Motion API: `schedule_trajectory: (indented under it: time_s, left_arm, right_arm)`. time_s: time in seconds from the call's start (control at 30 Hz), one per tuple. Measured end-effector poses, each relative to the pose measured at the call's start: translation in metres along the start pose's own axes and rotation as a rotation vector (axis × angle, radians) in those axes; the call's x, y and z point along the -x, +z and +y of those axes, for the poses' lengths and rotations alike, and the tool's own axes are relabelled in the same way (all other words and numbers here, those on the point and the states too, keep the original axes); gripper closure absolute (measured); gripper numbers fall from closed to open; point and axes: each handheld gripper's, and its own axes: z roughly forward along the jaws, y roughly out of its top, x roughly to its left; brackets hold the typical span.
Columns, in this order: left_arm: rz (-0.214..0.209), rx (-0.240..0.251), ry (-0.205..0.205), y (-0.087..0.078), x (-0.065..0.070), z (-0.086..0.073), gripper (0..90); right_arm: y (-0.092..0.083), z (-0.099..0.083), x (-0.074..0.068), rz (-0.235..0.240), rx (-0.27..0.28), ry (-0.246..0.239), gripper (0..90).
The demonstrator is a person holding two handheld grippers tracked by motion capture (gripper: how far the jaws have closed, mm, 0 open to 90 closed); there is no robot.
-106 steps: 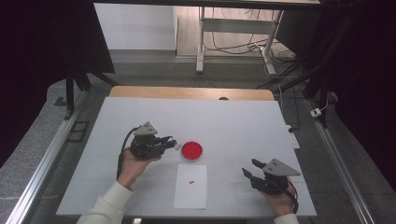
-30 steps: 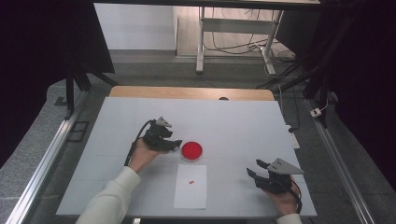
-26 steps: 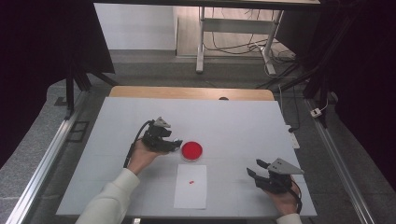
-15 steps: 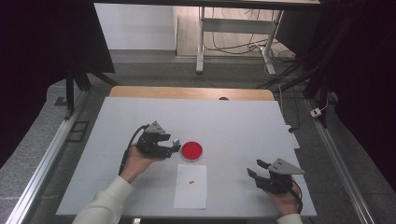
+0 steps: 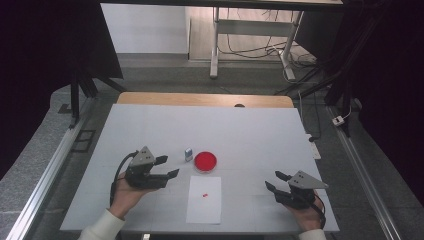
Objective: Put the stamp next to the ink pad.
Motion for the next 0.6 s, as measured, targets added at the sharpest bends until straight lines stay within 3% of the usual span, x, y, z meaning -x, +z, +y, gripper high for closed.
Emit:
schedule_trajectory:
  time_s: [0.17, 0.37, 0.6]
  left_arm:
    - [0.033, 0.024, 0.009, -0.013, 0.004, -0.017, 34.9]
    - [0.053, 0.012, 0.030, -0.022, 0.006, -0.033, 34.9]
    - [0.069, -0.013, -0.006, -0.022, 0.000, -0.050, 34.8]
  right_arm:
    - [-0.003, -0.001, 0.002, 0.005, 0.010, -0.003, 44.5]
    - [-0.007, -0.003, 0.006, -0.001, 0.013, -0.006, 44.5]
    - [-0.008, -0.005, 0.008, 0.001, 0.007, -0.019, 44.5]
